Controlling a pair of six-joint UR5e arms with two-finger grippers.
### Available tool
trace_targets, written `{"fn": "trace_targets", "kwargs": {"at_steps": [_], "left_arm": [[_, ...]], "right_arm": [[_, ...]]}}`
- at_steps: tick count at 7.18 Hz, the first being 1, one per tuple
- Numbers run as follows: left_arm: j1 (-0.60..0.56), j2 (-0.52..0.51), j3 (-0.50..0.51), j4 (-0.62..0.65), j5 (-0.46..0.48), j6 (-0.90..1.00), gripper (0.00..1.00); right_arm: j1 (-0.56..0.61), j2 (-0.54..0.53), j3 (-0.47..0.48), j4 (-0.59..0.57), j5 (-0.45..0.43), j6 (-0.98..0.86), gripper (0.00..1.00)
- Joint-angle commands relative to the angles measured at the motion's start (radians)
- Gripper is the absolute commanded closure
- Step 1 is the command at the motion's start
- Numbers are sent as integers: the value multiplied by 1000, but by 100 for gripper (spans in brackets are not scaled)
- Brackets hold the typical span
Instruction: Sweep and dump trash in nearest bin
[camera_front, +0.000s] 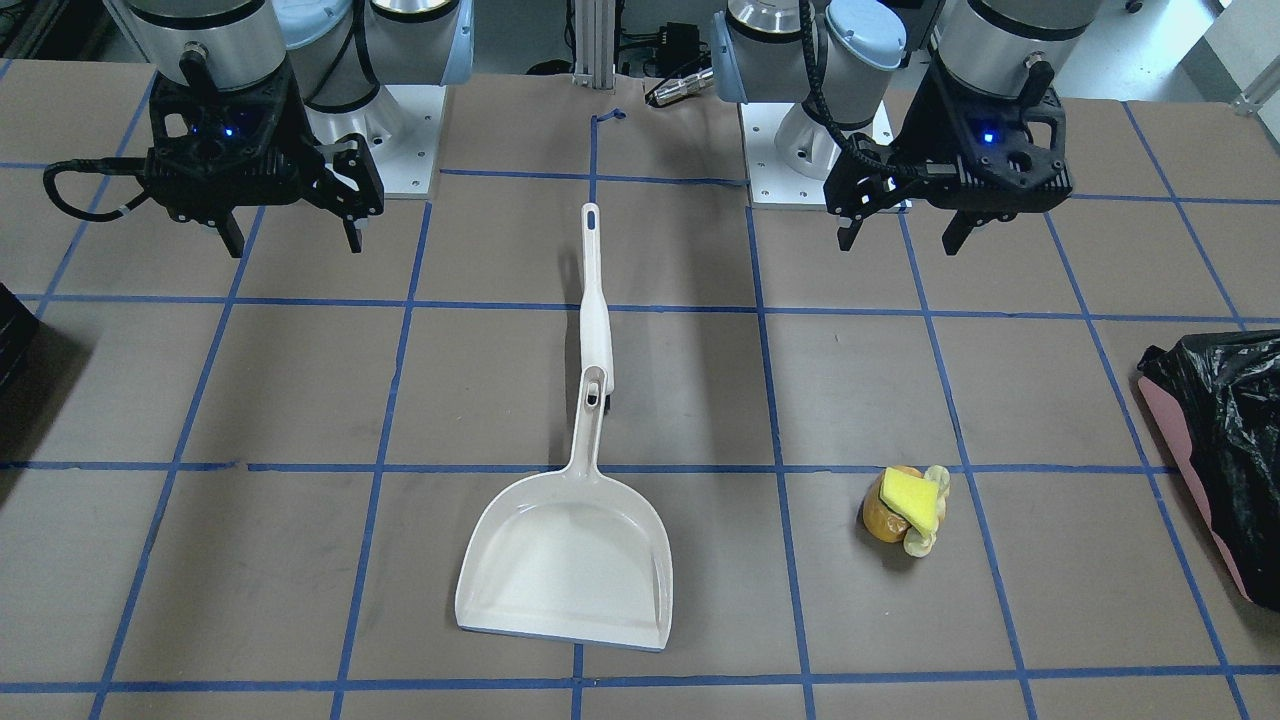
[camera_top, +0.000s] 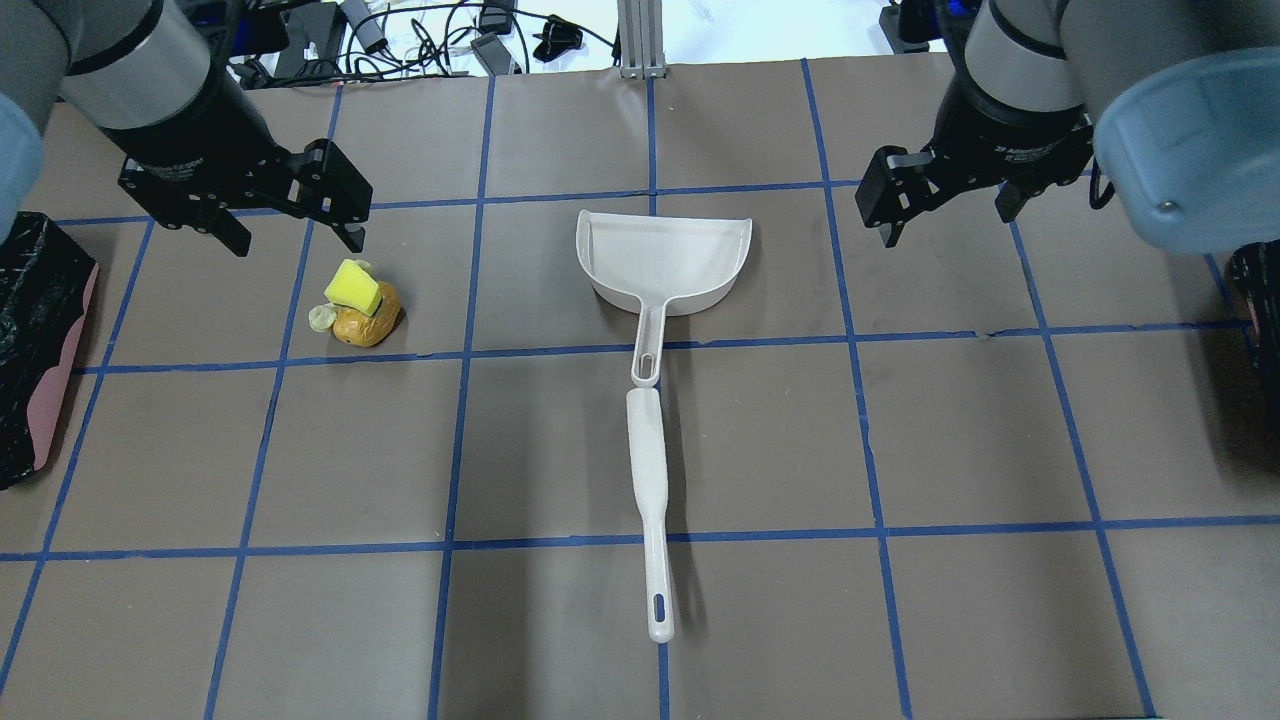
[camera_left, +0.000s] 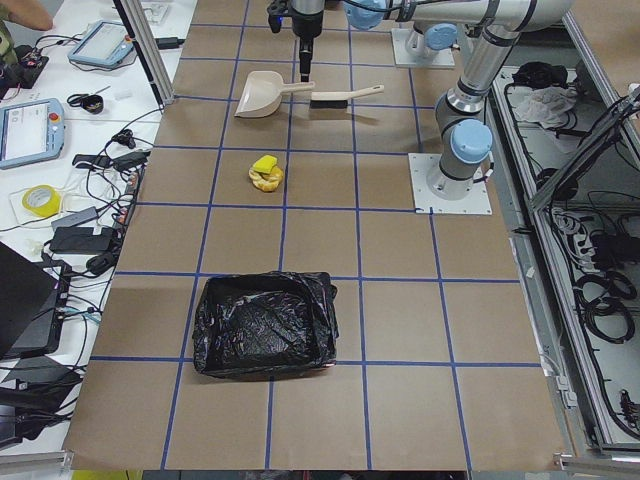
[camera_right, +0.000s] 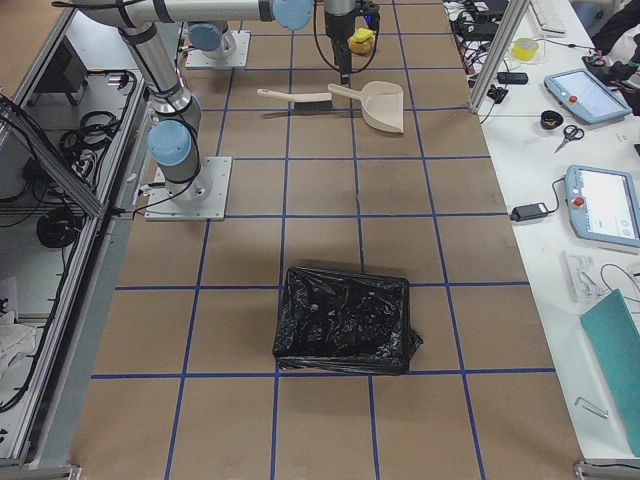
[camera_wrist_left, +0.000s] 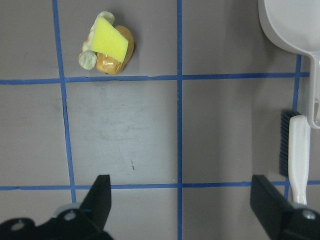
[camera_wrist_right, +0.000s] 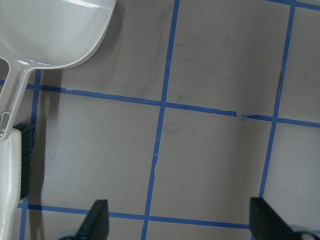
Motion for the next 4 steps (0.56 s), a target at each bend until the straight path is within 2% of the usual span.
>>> {"fn": "trace_targets", "kwargs": {"at_steps": [1,4], "left_arm": [[0,7,-7,1,0,1,0],[0,13,-13,0,-5,-1,0]], "right_arm": [[-2,0,1,-2,-2,1,0],[-2,-2,1,0,0,6,0]]}}
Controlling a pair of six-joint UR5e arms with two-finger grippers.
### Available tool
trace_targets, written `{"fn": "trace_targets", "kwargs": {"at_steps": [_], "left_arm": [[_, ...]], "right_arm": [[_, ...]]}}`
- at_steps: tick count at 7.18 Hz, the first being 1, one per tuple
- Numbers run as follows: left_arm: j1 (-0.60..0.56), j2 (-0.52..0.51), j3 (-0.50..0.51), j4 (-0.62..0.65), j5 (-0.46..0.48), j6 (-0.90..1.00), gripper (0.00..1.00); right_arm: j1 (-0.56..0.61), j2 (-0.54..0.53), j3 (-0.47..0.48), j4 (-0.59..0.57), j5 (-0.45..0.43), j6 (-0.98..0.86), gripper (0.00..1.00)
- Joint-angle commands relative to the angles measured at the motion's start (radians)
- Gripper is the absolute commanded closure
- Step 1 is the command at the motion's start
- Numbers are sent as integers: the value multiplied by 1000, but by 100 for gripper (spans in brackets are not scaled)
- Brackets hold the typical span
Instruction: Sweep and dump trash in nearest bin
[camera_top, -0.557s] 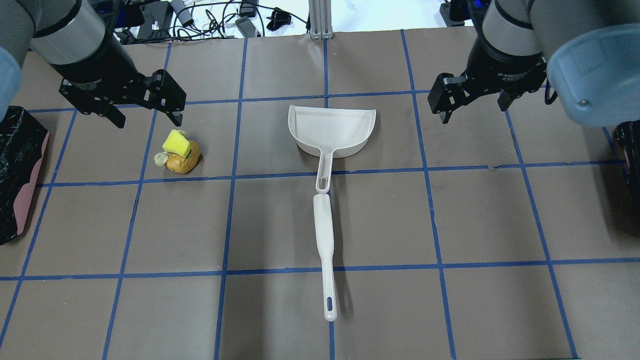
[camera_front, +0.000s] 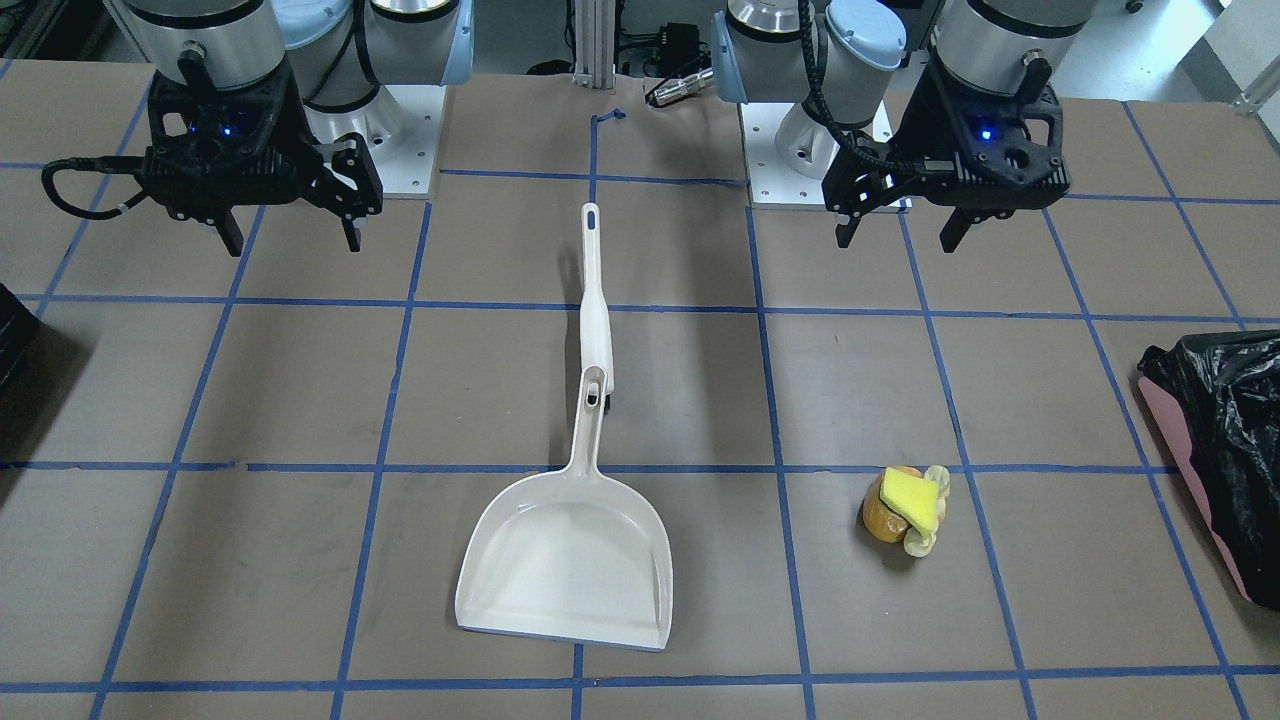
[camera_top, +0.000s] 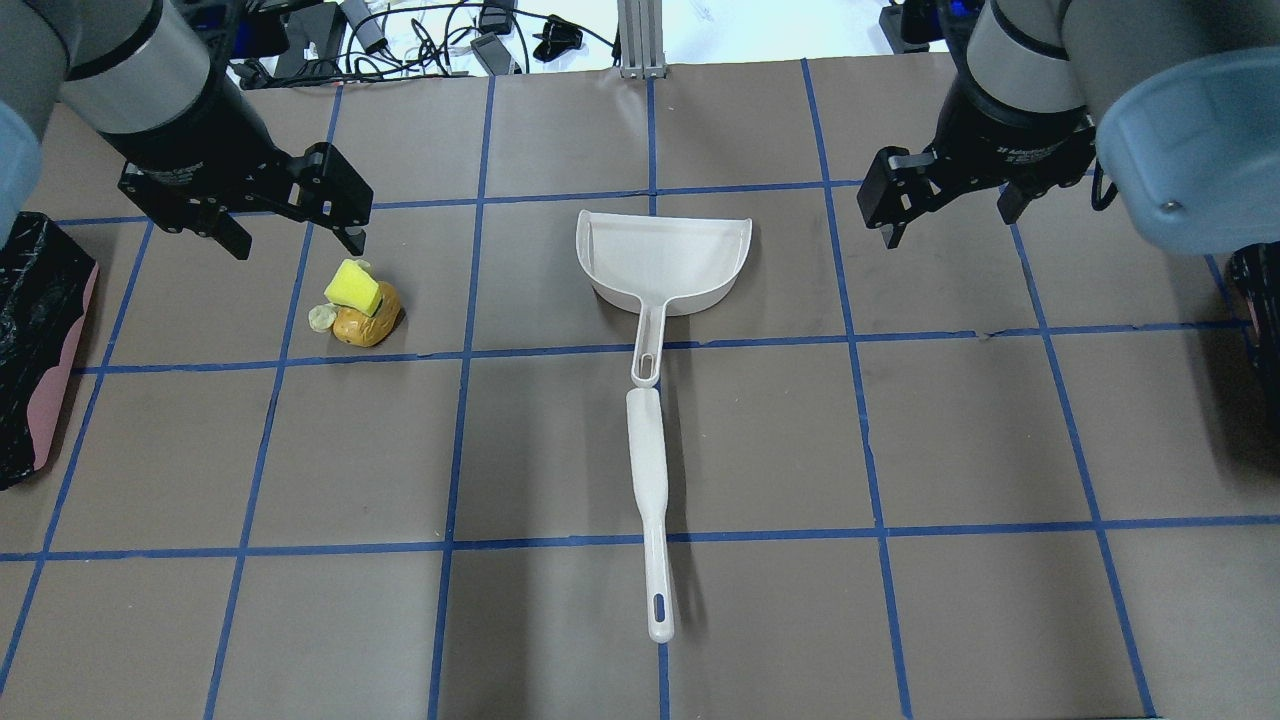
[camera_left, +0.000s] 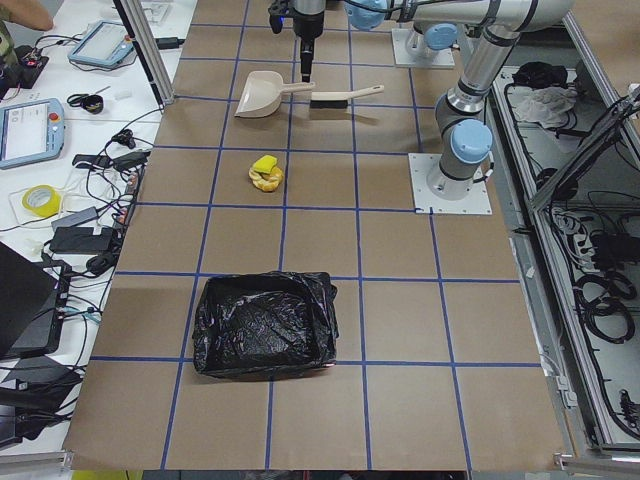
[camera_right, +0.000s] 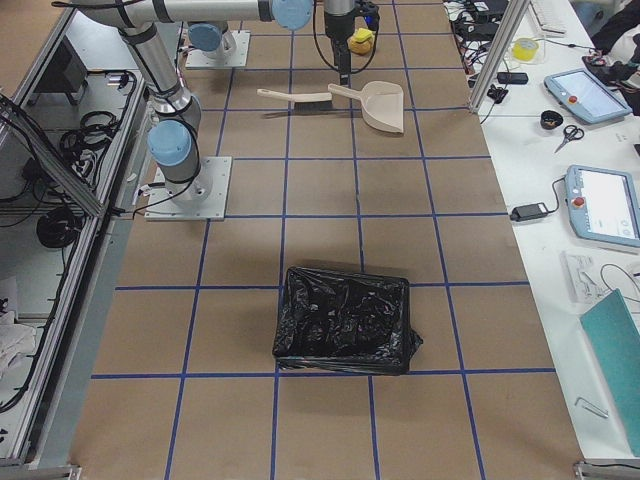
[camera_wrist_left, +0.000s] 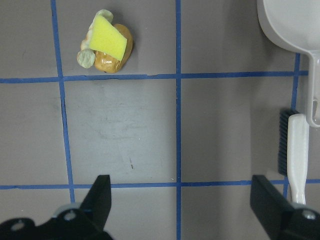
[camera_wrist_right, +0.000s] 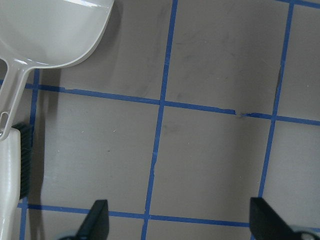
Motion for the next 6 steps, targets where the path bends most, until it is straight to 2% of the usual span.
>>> {"fn": "trace_targets", "kwargs": {"at_steps": [1,6], "left_arm": [[0,5,-7,0,-1,0,0],[0,4,-7,0,5,0,0]], "right_arm": [[1,0,0,4,0,2,0],[1,-2,11,6,3,8,0]]}}
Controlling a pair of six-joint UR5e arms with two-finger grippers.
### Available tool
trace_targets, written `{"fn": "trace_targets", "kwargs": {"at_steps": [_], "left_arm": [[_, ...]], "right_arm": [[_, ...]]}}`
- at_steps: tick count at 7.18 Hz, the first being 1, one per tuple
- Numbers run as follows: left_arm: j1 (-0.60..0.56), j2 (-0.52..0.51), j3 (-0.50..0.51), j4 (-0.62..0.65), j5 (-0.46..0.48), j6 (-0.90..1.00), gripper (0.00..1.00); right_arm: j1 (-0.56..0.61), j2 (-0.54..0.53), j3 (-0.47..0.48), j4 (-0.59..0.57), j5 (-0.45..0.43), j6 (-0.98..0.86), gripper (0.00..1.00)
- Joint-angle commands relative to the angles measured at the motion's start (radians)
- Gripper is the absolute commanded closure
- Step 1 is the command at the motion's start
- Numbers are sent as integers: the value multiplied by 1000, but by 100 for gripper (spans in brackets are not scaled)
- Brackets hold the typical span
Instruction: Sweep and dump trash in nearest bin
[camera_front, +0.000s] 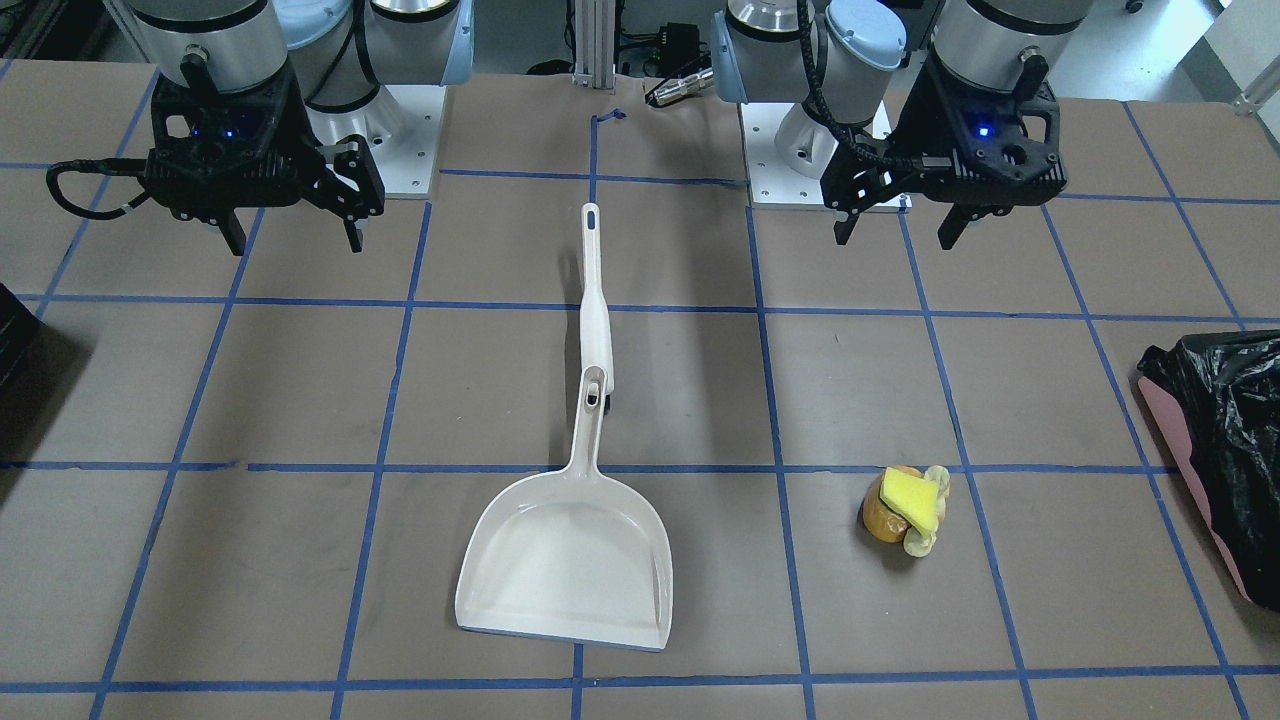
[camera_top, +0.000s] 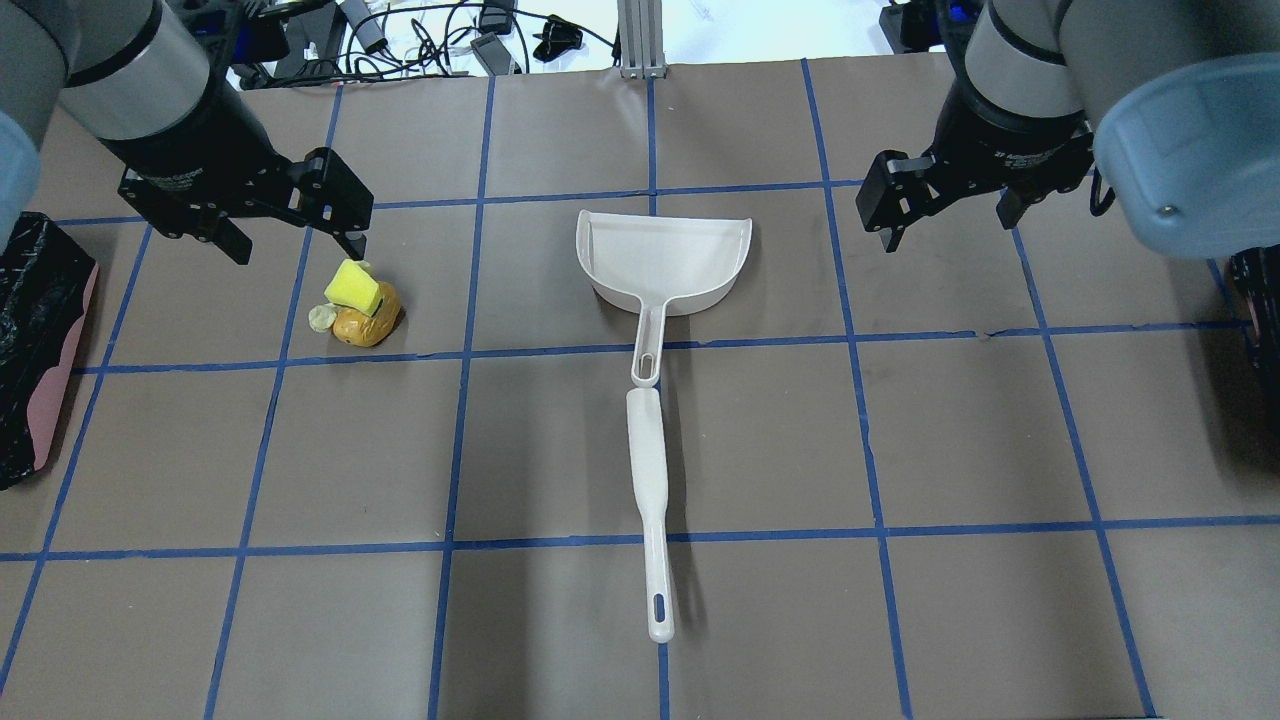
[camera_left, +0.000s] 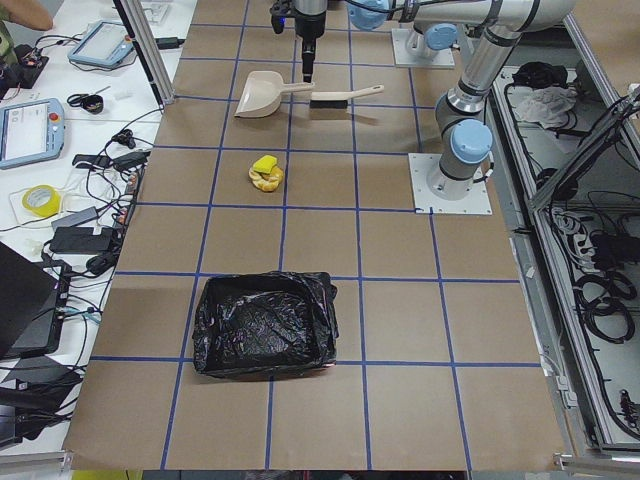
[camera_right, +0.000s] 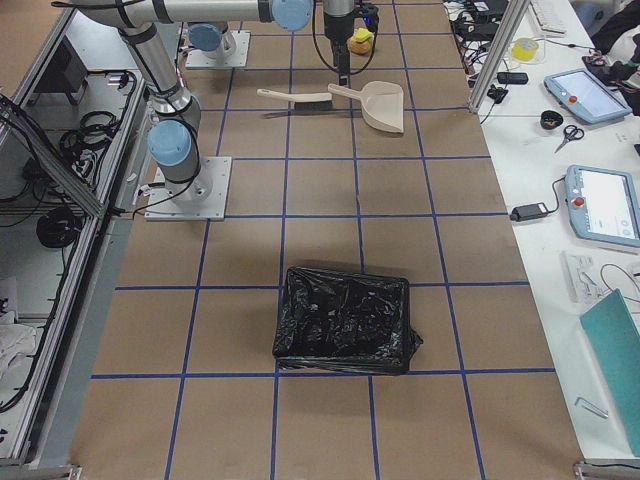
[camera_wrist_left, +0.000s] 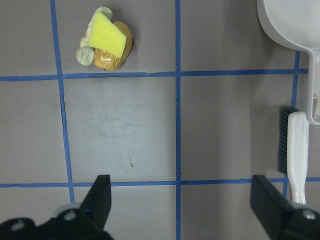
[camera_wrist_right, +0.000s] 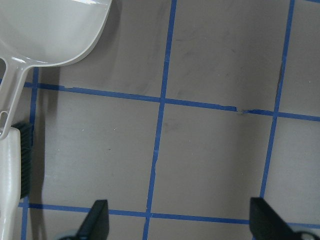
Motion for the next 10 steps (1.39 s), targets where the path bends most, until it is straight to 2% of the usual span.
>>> {"fn": "trace_targets", "kwargs": {"at_steps": [1,8,9,10], "left_arm": [[2,-2,0,0,4,2,0],[11,-11,1,-5,7,15,0],[20,-36,17,12,1,18,0],[21,-41,23,12,4,21,0]], "right_arm": [[0,-1,2,3,0,0,0],[8,-2,27,5,19,1,0],[11,4,44,3,42,9,0],[13,6,82,-12,101,47,0]]}}
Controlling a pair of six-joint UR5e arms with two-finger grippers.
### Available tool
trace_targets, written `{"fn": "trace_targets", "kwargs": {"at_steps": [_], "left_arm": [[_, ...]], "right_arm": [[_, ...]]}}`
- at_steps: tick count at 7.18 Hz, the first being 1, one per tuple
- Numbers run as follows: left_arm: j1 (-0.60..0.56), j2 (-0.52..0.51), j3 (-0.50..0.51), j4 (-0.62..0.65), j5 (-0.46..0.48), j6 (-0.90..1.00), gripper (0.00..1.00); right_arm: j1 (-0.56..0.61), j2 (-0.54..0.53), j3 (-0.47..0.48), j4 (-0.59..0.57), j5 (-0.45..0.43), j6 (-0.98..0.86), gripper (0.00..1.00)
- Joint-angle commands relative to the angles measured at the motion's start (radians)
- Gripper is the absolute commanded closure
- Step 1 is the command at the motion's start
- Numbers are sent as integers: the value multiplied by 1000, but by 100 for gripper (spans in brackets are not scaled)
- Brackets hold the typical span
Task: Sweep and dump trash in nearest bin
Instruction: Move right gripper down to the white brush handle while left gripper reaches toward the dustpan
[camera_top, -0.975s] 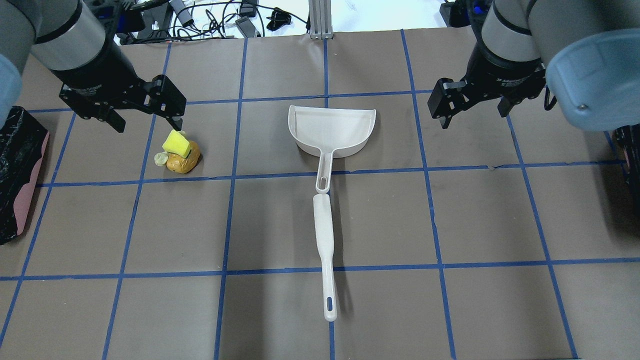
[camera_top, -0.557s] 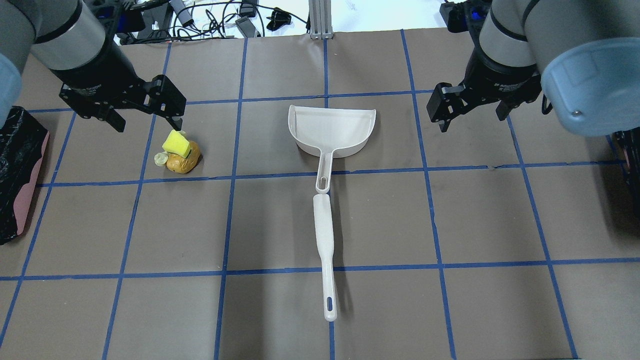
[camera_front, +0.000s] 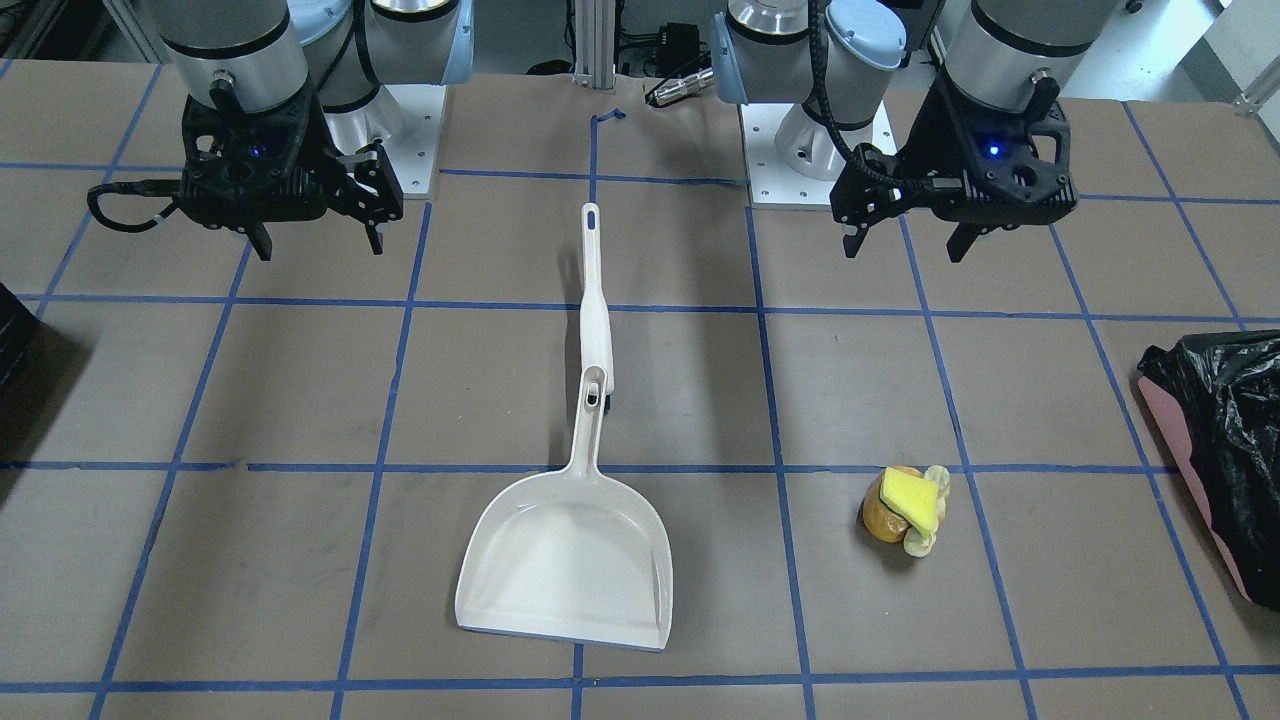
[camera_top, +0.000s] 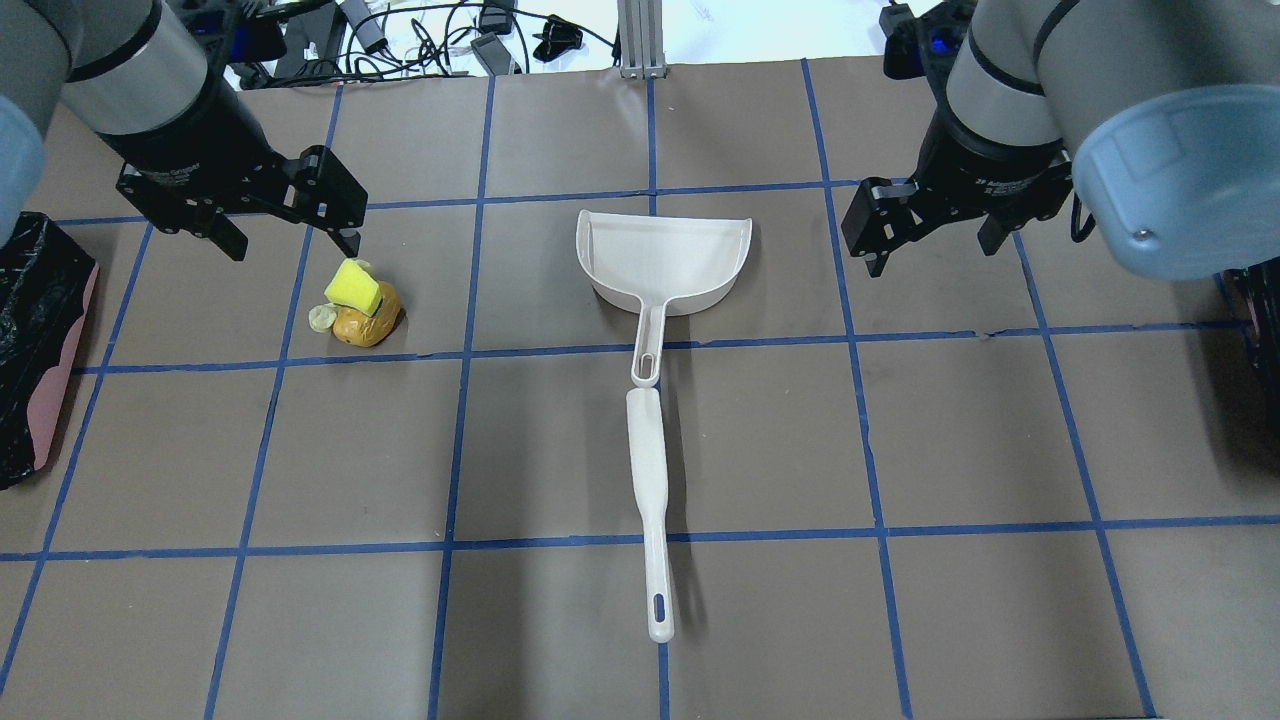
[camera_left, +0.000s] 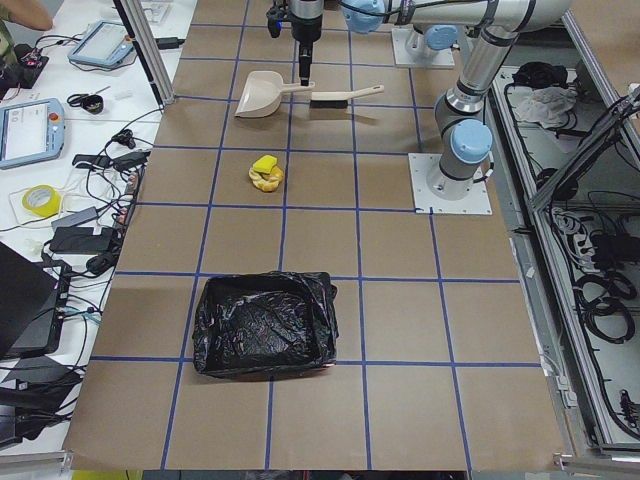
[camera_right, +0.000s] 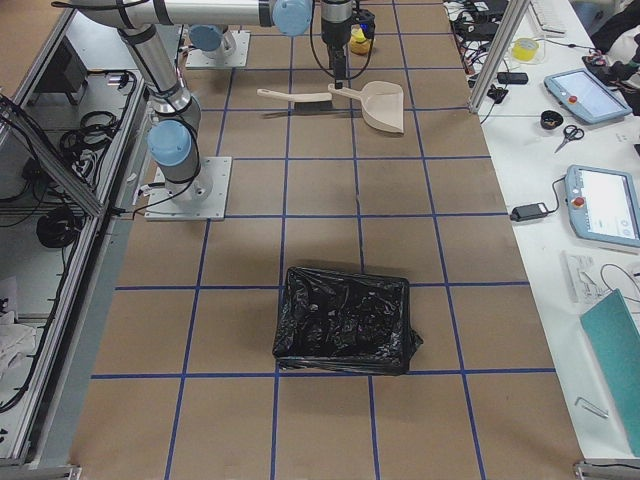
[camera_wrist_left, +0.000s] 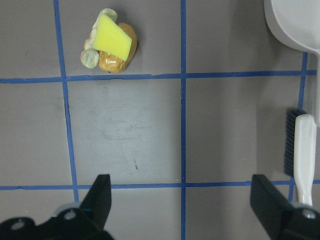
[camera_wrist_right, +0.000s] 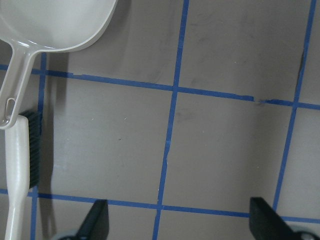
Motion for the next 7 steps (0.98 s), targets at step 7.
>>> {"fn": "trace_targets", "kwargs": {"at_steps": [7], "left_arm": [[-157,-352,210,229,-7,73,0]], "right_arm": [[227,242,55,-275,158,308,0]]}}
